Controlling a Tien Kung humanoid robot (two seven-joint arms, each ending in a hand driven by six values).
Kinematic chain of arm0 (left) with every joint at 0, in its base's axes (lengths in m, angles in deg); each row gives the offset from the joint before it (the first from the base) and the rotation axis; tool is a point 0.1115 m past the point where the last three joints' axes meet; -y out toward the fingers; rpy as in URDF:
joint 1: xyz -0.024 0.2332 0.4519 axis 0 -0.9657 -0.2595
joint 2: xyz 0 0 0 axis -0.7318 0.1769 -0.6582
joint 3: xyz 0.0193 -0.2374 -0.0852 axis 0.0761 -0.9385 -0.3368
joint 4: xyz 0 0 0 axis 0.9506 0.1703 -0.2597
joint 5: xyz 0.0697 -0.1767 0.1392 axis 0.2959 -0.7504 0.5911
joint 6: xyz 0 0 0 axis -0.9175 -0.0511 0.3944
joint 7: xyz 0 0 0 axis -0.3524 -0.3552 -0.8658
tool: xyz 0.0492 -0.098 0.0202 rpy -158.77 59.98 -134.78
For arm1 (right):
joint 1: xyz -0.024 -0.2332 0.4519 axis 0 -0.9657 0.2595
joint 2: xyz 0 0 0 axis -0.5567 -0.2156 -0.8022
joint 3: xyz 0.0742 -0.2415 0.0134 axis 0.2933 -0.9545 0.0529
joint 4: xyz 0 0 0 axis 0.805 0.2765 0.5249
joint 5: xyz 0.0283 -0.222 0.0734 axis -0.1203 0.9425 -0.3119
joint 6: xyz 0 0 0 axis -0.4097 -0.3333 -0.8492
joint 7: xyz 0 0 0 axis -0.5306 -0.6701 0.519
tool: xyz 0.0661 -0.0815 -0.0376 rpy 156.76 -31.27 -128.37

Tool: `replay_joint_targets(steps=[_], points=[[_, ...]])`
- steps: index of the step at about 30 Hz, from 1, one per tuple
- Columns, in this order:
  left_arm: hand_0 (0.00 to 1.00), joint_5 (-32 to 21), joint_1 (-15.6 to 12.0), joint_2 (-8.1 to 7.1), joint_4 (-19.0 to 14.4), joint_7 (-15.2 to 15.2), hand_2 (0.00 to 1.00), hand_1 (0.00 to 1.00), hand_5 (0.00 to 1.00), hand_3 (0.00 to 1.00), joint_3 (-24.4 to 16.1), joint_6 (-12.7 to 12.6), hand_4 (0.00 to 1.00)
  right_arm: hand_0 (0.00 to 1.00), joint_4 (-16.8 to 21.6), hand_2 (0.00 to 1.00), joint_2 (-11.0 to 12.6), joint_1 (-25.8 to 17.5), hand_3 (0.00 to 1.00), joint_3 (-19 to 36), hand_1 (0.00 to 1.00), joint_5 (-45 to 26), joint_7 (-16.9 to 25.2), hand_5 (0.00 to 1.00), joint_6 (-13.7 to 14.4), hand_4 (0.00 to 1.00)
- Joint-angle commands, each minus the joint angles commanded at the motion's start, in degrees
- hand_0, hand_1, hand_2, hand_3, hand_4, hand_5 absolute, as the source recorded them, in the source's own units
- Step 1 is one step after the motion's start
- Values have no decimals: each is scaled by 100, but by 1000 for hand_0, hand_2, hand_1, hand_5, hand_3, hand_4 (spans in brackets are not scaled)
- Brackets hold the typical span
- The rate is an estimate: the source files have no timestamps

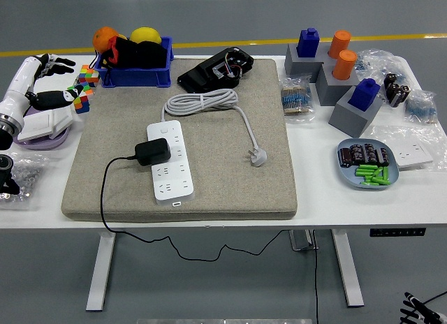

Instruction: Press the white button,pick up the black plug,place it near the board,insert it into the board

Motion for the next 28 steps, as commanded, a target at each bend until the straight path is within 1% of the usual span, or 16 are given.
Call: replay_joint_targets(steps=[5, 7, 8, 13, 14, 19, 20, 23, 25, 26, 28], points=[[805, -5, -26, -2, -18, -2, 656, 744, 2, 649, 42, -3, 754, 794, -9, 673, 25, 13, 643, 1, 686, 68, -7, 544, 45, 738], [805, -3, -32, -12, -17, 2, 656, 744, 2, 649, 54, -2, 754, 794, -37, 673, 28, 25, 643, 59, 686, 127, 3, 544, 5, 738], [805, -1, -32, -15, -19, 2, 656, 744, 2, 649, 58, -3, 752, 804, -45, 677, 28, 30, 644, 79, 705, 144, 10, 546, -17, 740], [805, 1, -50, -27, -21, 6, 656, 744, 2, 649, 82, -5, 752, 804, -69, 677, 29, 48, 644, 195, 705, 274, 4, 546, -107, 740], [807, 2, -56, -30, -17, 8, 656, 744, 2, 649, 86, -4, 753, 822, -69, 684, 29, 51, 667, 204, 729, 285, 9, 564, -108, 805], [807, -10, -82, -33, -11, 11, 656, 744, 2, 649, 98, -1, 753, 822, -70, 684, 29, 63, 667, 236, 729, 338, 70, 564, -58, 805], [814, -9, -85, -32, -10, 11, 656, 744, 2, 649, 98, -1, 753, 830, -70, 691, 28, 64, 697, 247, 732, 357, 75, 635, -47, 875], [814, -10, -96, -38, -3, 18, 656, 744, 2, 649, 105, 2, 753, 830, -70, 691, 19, 62, 697, 349, 732, 412, 14, 635, -83, 875], [814, -9, -105, -40, -8, 20, 656, 744, 2, 649, 103, 3, 753, 830, -70, 691, 28, 59, 697, 442, 732, 451, -219, 635, -345, 875], [814, -10, -110, -39, -13, 20, 656, 744, 2, 649, 99, 2, 753, 830, -70, 691, 38, 53, 697, 501, 732, 490, -393, 635, -568, 875], [814, -3, -122, -31, -17, 27, 656, 744, 2, 649, 79, 4, 753, 830, -56, 691, 60, 47, 697, 471, 732, 460, -667, 635, -916, 875]])
